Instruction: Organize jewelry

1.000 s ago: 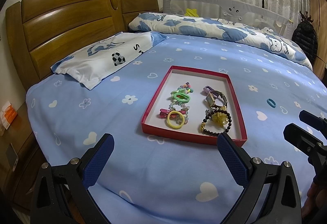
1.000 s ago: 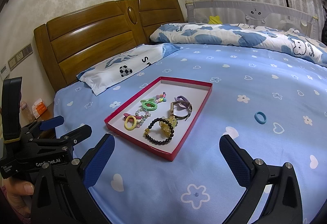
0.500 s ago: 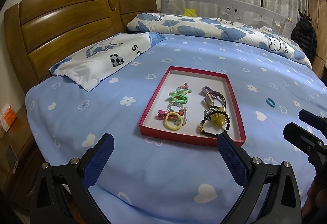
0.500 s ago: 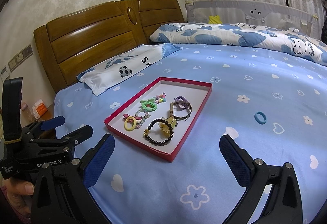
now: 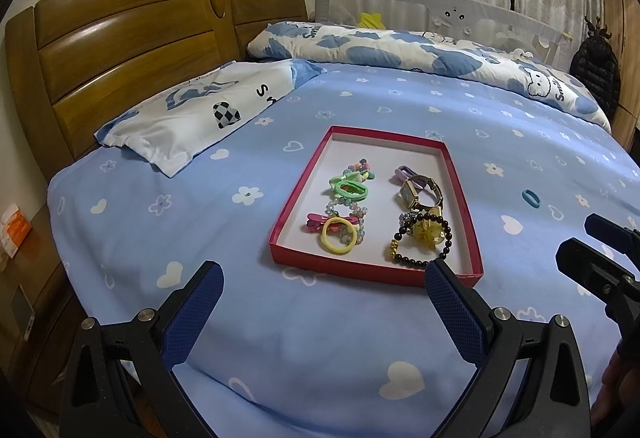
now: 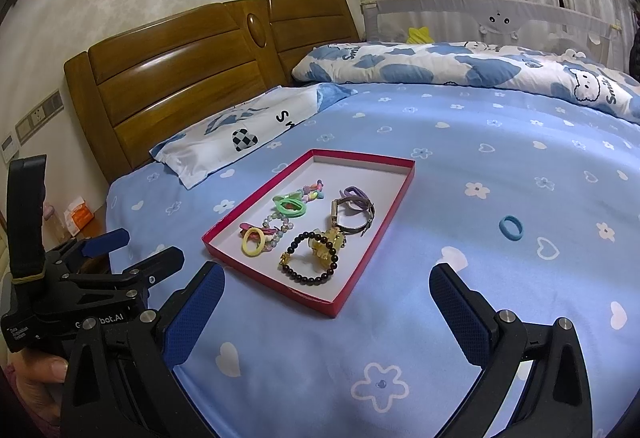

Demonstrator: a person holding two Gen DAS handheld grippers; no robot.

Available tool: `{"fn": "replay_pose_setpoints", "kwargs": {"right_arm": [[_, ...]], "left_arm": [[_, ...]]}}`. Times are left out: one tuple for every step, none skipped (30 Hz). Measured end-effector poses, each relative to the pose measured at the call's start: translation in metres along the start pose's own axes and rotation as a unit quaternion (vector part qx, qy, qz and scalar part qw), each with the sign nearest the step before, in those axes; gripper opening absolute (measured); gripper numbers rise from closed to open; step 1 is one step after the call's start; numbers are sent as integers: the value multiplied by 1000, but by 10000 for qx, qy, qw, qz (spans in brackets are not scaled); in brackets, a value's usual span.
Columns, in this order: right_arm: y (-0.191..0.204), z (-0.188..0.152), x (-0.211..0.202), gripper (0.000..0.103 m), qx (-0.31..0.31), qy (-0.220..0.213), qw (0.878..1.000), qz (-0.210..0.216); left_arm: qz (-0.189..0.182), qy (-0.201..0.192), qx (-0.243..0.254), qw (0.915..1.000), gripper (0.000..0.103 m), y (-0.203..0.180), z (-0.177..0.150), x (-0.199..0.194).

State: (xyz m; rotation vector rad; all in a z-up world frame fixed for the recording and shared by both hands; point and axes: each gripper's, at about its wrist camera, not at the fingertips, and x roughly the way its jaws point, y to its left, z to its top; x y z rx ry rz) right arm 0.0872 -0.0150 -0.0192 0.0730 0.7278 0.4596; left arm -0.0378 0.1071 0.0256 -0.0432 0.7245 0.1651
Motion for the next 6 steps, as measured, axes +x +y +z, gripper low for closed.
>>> {"fn": "replay_pose_setpoints", "kwargs": {"right_arm": [[0, 0, 1, 103, 8, 7, 10000, 6], [0, 0, 1, 103, 19, 13, 10000, 14], [-3, 0, 2, 103, 26, 17, 10000, 25], [-5, -1, 2, 103, 29, 19, 10000, 31], [-4, -2, 3, 103, 24, 26, 10000, 29], [-5, -2, 4, 103, 29, 32, 10000, 22]], "left_arm": [[0, 4, 3, 10000, 102, 0, 0, 0], [-1, 11, 1, 10000, 102, 0, 0, 1], [-14, 24, -6, 10000, 102, 0, 0, 2], [-34, 40, -16, 10000, 102, 0, 0, 3], [-45, 54, -25, 10000, 102, 0, 0, 4], [-67, 74, -43, 9999, 102, 0, 0, 5]]}}
